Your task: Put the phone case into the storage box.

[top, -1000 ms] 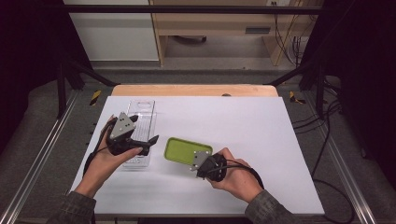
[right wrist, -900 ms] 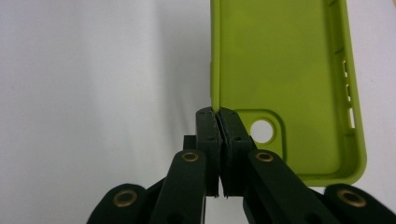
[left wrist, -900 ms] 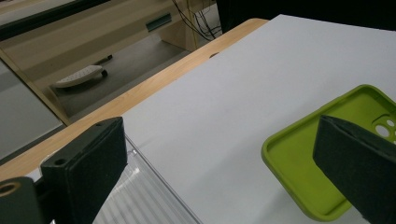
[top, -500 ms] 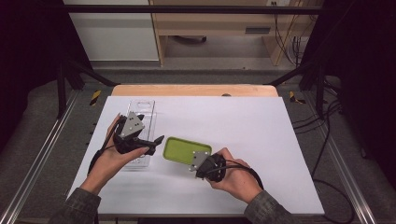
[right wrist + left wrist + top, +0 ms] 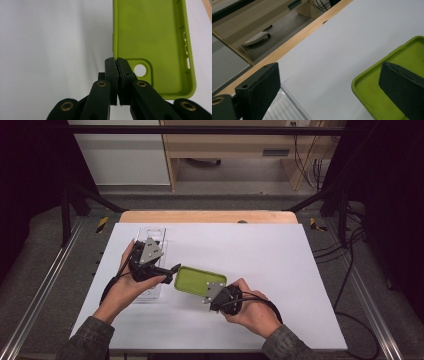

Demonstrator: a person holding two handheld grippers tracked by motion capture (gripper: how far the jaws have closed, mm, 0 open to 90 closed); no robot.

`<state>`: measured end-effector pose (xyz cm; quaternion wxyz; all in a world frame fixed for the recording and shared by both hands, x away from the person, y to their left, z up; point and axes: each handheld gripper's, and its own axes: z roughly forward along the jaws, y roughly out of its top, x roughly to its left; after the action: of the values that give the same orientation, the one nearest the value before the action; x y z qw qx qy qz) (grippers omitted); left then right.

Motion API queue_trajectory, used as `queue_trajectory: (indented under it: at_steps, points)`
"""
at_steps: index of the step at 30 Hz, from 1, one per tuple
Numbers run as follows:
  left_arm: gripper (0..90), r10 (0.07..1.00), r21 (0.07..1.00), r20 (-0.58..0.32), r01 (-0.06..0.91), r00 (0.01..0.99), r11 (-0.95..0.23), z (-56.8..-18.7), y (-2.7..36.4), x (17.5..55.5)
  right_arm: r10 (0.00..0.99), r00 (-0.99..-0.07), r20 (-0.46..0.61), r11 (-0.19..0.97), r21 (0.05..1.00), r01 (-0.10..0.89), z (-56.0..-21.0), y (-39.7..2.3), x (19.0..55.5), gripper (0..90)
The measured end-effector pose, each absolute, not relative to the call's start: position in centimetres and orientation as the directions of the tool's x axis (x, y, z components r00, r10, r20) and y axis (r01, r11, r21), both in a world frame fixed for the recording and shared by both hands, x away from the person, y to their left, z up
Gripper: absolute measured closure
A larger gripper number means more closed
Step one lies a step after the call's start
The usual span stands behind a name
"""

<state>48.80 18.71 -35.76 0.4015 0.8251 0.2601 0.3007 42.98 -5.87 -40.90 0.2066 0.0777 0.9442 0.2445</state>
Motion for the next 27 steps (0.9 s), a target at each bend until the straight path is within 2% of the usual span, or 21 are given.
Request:
queue_trajectory:
  at_steps: [27]
  points:
    - [3.9,0.625,0.778,0.357,0.149,0.694,-0.61,-34.7,15.9,49.6,0.246,-0.896,-0.37,0.867,0.498,0.032,-40.6,-6.0,43.0,87.9]
